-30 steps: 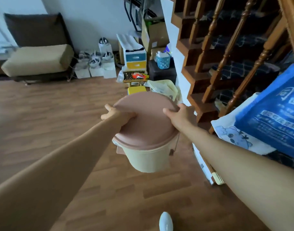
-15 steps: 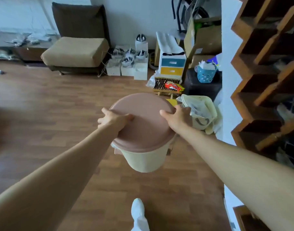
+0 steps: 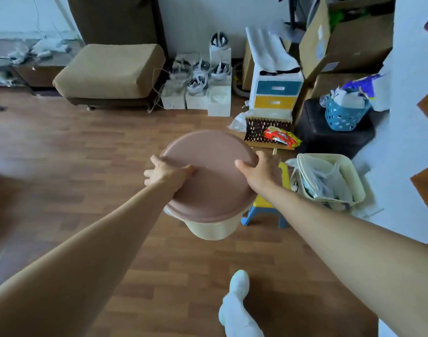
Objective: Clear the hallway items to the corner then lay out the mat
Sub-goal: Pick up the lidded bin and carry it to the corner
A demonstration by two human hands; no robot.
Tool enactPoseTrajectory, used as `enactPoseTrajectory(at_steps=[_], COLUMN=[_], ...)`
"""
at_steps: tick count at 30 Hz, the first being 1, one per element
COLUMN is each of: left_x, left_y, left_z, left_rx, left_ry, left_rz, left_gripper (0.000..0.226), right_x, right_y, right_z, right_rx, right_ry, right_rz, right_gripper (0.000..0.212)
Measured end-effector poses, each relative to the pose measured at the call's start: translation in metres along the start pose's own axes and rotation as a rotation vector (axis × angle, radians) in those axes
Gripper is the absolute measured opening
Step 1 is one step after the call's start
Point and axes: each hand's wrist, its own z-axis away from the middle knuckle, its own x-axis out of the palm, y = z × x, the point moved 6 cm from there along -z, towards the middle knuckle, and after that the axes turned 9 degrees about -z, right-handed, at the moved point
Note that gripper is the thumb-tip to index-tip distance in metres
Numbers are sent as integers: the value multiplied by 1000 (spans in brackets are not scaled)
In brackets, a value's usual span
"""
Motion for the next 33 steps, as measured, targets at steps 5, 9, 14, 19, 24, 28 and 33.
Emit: enactPoseTrajectory(at_steps=[5, 9, 14, 19, 24, 28, 33], left_x=[43, 86, 156, 240, 326, 380, 426], left_y=[31, 39, 29, -2, -38, -60, -72], left_z=[-85, -149, -231, -317, -393, -437, -468], left_rx=[-26, -22, -34, -6, 35, 79, 107], left_ry=[-12, -37, -45, -45, -45, -61, -79], left_rz=[-27, -34, -74, -122, -121, -107, -109], left_gripper=[98, 98, 103, 105, 102, 101, 99], right_x=[39, 74, 138, 218, 292, 332, 358], right_y=[5, 25, 73, 144, 219, 267, 304], right_z=[-92, -154, -225, -284, -335, -365, -391], right_rx=[20, 22, 29, 49, 53, 48, 56], right_ry=[-53, -63, -29, 1, 25, 58, 87], right_rz=[0, 38, 65, 73, 90, 80, 97], right_gripper=[68, 69, 68, 70, 69, 69, 73])
